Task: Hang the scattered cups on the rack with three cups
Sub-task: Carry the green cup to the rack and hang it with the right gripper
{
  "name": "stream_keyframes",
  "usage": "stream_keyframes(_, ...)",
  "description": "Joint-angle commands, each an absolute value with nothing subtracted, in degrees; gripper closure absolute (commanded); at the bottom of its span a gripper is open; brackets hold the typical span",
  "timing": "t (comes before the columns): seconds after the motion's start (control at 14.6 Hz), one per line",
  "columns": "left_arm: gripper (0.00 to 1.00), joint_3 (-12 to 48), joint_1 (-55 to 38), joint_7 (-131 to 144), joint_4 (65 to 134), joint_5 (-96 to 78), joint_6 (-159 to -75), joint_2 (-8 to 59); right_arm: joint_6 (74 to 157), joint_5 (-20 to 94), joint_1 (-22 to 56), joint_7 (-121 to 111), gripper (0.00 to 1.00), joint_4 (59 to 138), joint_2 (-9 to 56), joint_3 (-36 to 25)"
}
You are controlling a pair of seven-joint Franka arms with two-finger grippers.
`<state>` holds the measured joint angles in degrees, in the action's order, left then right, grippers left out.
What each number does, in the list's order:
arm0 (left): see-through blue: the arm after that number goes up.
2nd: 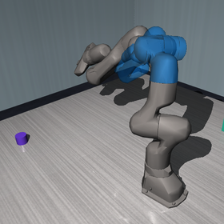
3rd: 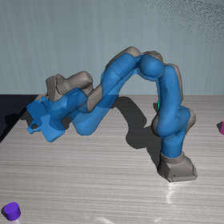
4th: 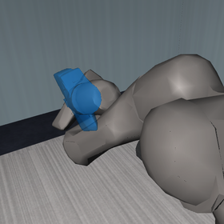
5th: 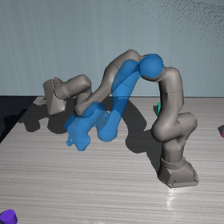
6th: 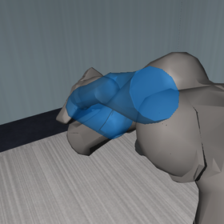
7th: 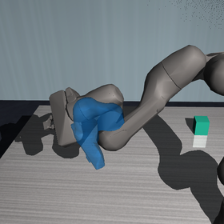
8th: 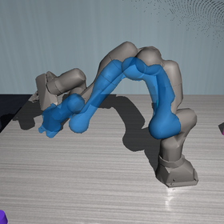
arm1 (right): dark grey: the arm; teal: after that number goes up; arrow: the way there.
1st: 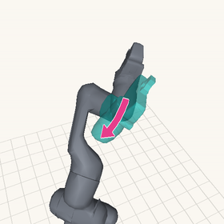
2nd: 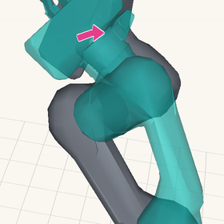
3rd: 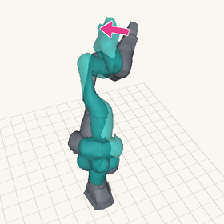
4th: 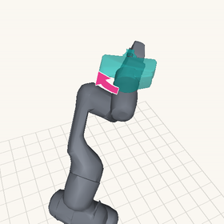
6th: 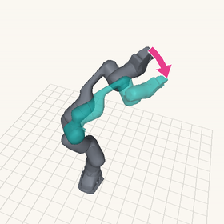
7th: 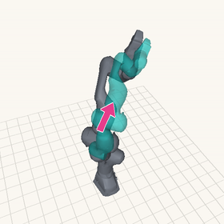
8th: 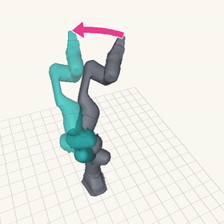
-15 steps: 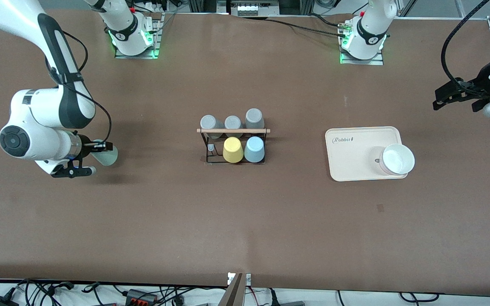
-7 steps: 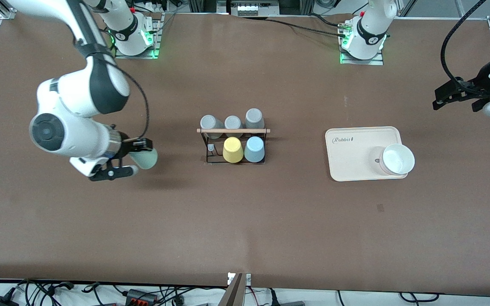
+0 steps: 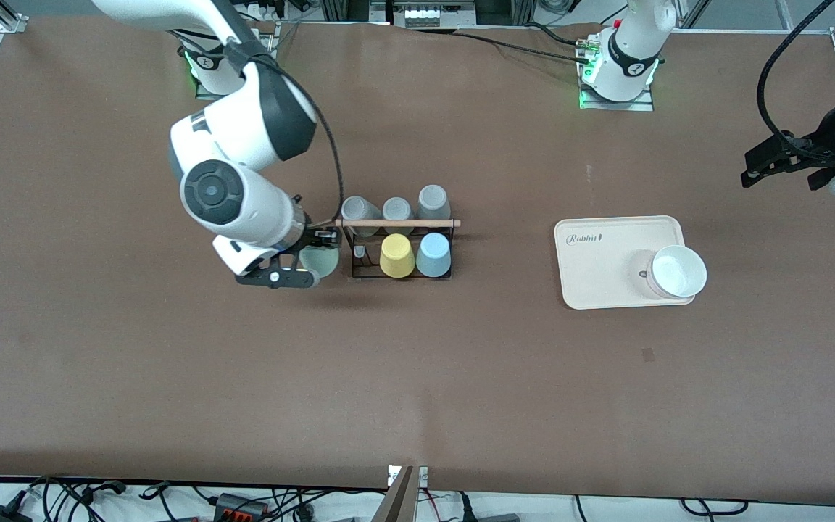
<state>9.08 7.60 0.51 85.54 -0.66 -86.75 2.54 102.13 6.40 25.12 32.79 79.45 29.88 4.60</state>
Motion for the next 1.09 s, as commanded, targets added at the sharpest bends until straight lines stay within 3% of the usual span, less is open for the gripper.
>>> stream_keyframes(0.0, 0.00, 9.23, 8.09, 0.35, 85.52, -0.62, -86.57, 1.67, 101.07, 6.86, 27.32, 37.69, 0.86, 75.59, 32.08, 4.31)
stream_keyframes(1.02, 0.00, 9.67, 8.00, 0.79, 86.13, -0.44, -86.48, 1.58, 106.43, 6.86, 30.15, 41.22, 0.86, 75.59, 38.58, 4.22)
